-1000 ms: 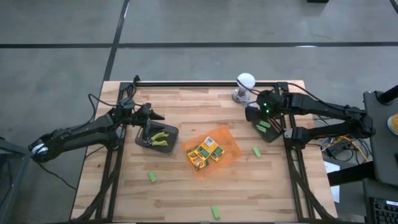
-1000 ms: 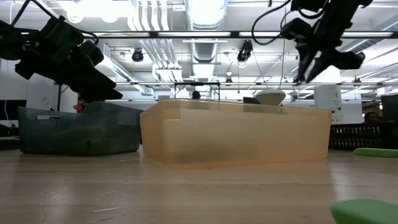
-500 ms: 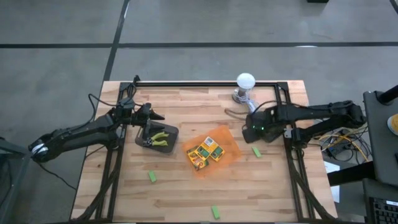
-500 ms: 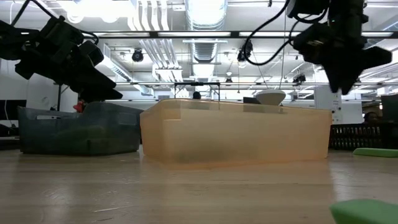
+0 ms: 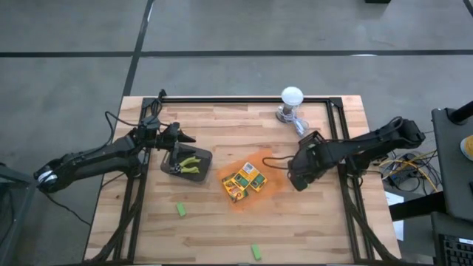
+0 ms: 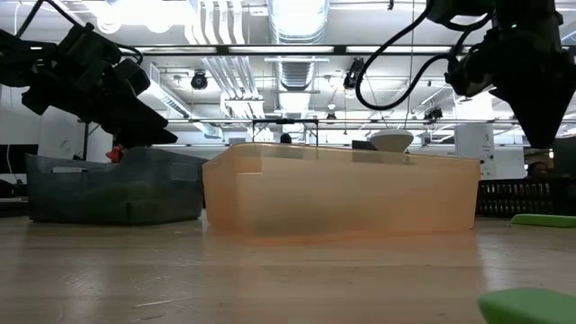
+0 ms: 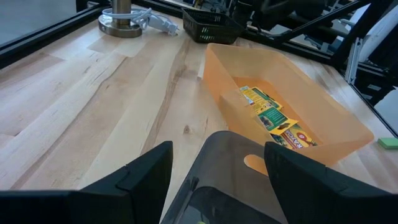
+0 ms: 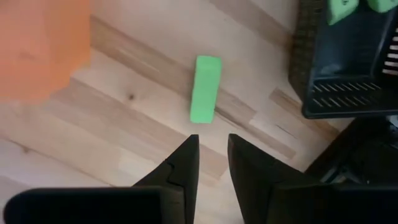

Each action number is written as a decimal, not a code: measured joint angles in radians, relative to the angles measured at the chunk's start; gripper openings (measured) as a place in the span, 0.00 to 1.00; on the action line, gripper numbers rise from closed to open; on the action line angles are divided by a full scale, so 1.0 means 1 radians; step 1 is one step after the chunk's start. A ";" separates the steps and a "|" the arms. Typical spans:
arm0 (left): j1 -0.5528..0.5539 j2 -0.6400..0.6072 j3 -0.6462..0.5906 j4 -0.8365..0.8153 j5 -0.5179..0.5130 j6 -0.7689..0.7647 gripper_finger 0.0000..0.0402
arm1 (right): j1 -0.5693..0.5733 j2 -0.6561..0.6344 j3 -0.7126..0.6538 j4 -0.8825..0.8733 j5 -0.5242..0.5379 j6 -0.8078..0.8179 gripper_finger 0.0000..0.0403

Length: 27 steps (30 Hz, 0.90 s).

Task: Pick & Place School Supplies
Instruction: Put the right green eraser into the black basket

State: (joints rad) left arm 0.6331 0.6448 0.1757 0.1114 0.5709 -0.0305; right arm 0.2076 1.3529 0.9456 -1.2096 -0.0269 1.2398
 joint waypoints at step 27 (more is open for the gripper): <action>0.000 0.000 0.000 0.000 0.000 0.000 0.65 | 0.054 0.094 -0.056 0.193 -0.004 0.006 0.39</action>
State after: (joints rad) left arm 0.6331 0.6446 0.1757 0.1110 0.5709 -0.0305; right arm 0.2615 1.4467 0.8892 -1.0169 -0.0307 1.2455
